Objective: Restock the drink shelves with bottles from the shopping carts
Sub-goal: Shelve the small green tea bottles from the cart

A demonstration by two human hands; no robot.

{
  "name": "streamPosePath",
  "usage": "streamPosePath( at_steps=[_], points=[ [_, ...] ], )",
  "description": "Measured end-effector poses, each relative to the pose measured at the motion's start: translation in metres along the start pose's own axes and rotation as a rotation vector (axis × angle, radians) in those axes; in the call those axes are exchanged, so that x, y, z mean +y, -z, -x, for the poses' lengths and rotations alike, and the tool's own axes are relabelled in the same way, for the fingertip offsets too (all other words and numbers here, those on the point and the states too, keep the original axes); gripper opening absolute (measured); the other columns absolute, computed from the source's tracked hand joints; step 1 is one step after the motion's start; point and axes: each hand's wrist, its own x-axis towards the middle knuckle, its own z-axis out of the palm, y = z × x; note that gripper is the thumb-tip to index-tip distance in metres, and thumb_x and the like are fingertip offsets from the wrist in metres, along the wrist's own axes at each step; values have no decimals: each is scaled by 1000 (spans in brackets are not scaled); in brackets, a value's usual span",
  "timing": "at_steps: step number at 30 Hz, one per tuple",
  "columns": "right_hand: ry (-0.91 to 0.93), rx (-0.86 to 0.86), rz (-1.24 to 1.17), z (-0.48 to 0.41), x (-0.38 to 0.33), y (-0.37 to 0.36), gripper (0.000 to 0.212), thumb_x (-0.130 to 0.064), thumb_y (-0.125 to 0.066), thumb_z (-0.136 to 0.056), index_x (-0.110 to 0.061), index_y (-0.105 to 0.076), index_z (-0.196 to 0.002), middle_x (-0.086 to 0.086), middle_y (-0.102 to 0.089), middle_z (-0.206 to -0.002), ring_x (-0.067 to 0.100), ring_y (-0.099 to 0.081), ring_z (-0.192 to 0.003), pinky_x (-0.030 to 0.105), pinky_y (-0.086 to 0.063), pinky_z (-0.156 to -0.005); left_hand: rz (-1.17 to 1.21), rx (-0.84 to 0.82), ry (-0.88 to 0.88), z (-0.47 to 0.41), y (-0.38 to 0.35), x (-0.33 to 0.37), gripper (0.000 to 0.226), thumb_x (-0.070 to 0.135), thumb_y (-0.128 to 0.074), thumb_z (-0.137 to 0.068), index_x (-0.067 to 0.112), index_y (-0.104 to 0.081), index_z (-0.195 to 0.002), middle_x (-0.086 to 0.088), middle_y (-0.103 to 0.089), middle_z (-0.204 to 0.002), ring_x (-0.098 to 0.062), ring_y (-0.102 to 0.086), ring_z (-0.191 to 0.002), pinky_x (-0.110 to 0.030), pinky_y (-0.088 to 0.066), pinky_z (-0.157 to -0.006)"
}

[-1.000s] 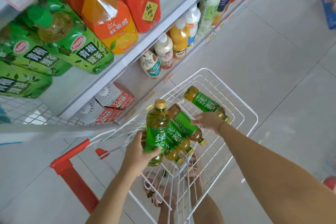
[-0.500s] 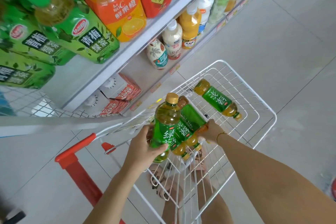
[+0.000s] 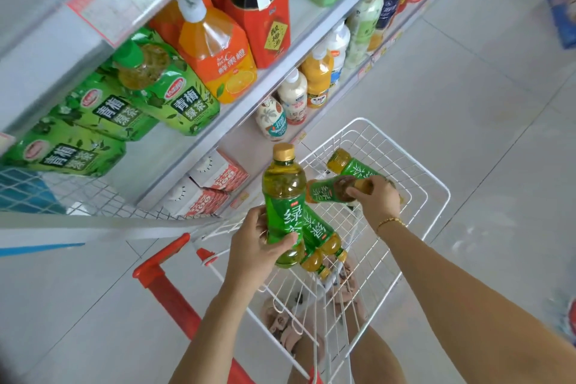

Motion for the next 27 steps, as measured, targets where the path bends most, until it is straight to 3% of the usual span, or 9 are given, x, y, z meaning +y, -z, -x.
streamPosePath(
  at_steps=[5,10,13,15,17,19,21,24,27],
  points=[
    [176,-100,224,29,-17,17,21,-24,-62,-86,-12,-52,-101,6,-60,-101,20,-54,-80,27,-43,-65,45,63,-56,18,8,14,44,12,-80,-69,26,-56,-103,7,-70,-100,-9,-67,-94,-33,-53,-86],
    [345,62,210,82,-46,86,28,-25,-61,-87,-11,-56,-110,6,-58,-112,28,-59,-89,29,-43,-70,80,196,-200,59,31,59,54,-3,-79,-66,30,-55,-103,2,-68,-102,-8,-67,-92,-18,-52,-79],
    [529,271,36,125,-82,132,30,-25,-67,-84,-10,-58,-107,5,-60,-102,29,-62,-76,29,-45,-64,135,332,-288,85,60,94,57,5,-83,-59,33,-57,-101,5,-70,-97,-14,-68,-91,-30,-55,-81],
    [719,399,-142,158,-114,161,28,-25,-68,-82,-10,-57,-103,-1,-55,-91,13,-53,-70,24,-50,-61,174,442,-376,101,85,123,55,18,-81,-53,39,-57,-99,9,-71,-93,-11,-67,-89,-37,-55,-81],
    [856,482,-304,190,-149,184,28,-28,-66,-82,-16,-52,-103,-3,-51,-88,2,-43,-69,3,-44,-67,153,564,-489,113,111,153,59,16,-80,-55,50,-57,-98,18,-70,-92,-2,-65,-90,-26,-53,-82],
    [952,520,-417,212,-182,197,30,-31,-62,-83,-17,-48,-105,-3,-48,-91,1,-41,-73,-3,-38,-72,101,651,-584,124,136,182,71,8,-80,-61,61,-52,-99,27,-67,-93,1,-63,-94,-19,-49,-85],
    [1061,537,-497,225,-214,199,29,-30,-58,-86,-15,-47,-108,-9,-42,-95,4,-43,-82,8,-42,-75,66,712,-655,127,157,203,70,8,-78,-67,59,-48,-104,35,-63,-97,2,-61,-99,-22,-47,-89],
    [1195,530,-572,232,-262,191,30,-20,-62,-86,-8,-50,-110,-11,-38,-102,5,-43,-90,28,-48,-74,97,817,-673,114,184,210,59,2,-74,-75,38,-49,-116,35,-62,-101,5,-61,-99,-20,-46,-91],
    [1226,456,-591,230,-312,174,29,-14,-64,-85,-1,-54,-110,0,-44,-104,9,-46,-92,42,-52,-70,104,884,-623,97,206,206,54,4,-73,-76,24,-49,-120,9,-66,-108,-13,-64,-101,-27,-47,-89]
  ],
)
